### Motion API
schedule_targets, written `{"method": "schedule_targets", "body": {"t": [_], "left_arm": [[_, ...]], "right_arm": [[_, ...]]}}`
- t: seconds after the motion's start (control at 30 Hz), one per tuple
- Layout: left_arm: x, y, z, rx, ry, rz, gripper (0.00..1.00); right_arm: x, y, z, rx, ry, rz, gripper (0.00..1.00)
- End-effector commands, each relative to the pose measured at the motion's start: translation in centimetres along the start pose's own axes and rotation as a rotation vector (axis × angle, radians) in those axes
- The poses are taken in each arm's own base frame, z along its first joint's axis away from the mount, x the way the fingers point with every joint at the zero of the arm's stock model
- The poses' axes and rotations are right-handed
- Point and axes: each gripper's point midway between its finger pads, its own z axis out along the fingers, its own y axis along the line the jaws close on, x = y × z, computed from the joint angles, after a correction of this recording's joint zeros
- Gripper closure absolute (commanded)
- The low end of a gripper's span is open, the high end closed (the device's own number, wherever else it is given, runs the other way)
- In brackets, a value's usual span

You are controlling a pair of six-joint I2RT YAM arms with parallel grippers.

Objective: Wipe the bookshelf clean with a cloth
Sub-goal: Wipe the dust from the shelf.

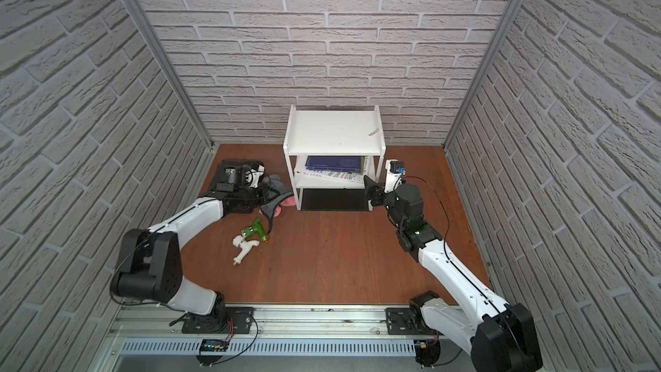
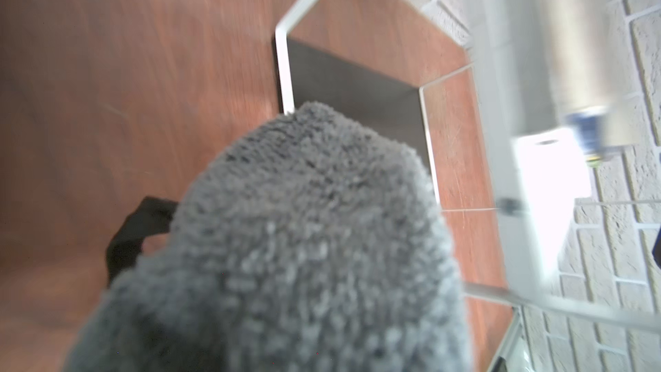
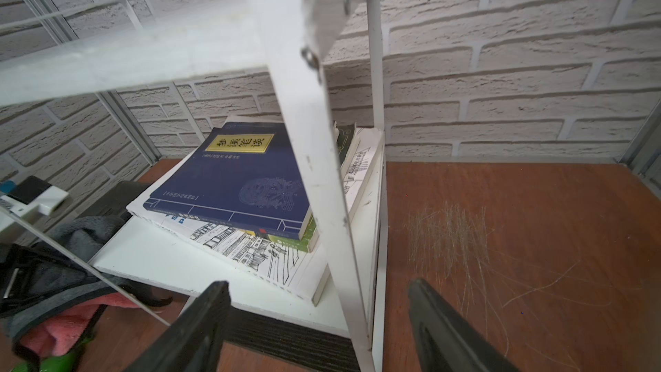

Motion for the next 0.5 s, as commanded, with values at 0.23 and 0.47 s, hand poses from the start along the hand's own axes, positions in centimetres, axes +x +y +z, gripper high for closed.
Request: {"method": "schedule_targets", "body": {"t": [0.23, 0.47], "left_arm": [[-17.9, -9.6, -1.2, 0.117, -0.212, 0.26, 1.0], [-18.5, -11.3, 4.6, 0.201, -0.126, 0.255, 1.0]], "right_arm": [[-4.0, -0.4, 0.5, 0.037, -0.115, -0.063, 0.18], [-2.9, 0.2, 2.0, -0.009, -0.074, -0.009, 0.19]]}}
